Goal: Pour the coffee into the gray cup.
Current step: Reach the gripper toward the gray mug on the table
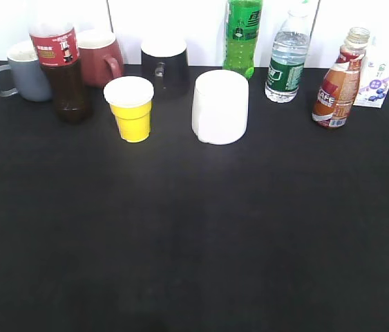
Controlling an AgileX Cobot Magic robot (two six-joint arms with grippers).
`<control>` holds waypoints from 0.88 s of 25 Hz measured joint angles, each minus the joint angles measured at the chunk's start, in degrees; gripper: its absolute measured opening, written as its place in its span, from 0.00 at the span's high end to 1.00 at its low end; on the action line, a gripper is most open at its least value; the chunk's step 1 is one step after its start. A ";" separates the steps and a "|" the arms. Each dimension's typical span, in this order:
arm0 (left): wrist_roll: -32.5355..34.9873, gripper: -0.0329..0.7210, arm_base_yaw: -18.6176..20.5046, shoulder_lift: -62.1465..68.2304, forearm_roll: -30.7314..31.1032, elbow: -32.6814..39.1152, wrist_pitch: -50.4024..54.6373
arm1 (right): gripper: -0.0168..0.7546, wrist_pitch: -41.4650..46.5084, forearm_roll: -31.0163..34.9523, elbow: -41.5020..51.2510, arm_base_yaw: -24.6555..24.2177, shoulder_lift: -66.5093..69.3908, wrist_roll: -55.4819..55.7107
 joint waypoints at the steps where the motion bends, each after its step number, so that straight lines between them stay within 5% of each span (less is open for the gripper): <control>1: 0.00 0.17 0.00 0.00 0.00 0.00 0.00 | 0.21 0.00 0.00 0.00 0.00 0.00 0.00; 14: 0.00 0.26 0.00 0.00 0.00 -0.50 -1.15 | 0.21 0.00 0.00 0.00 0.00 0.00 0.00; 22: 0.00 0.26 0.00 10.84 0.23 2.48 -42.99 | 0.21 0.00 0.00 0.00 0.00 0.00 0.00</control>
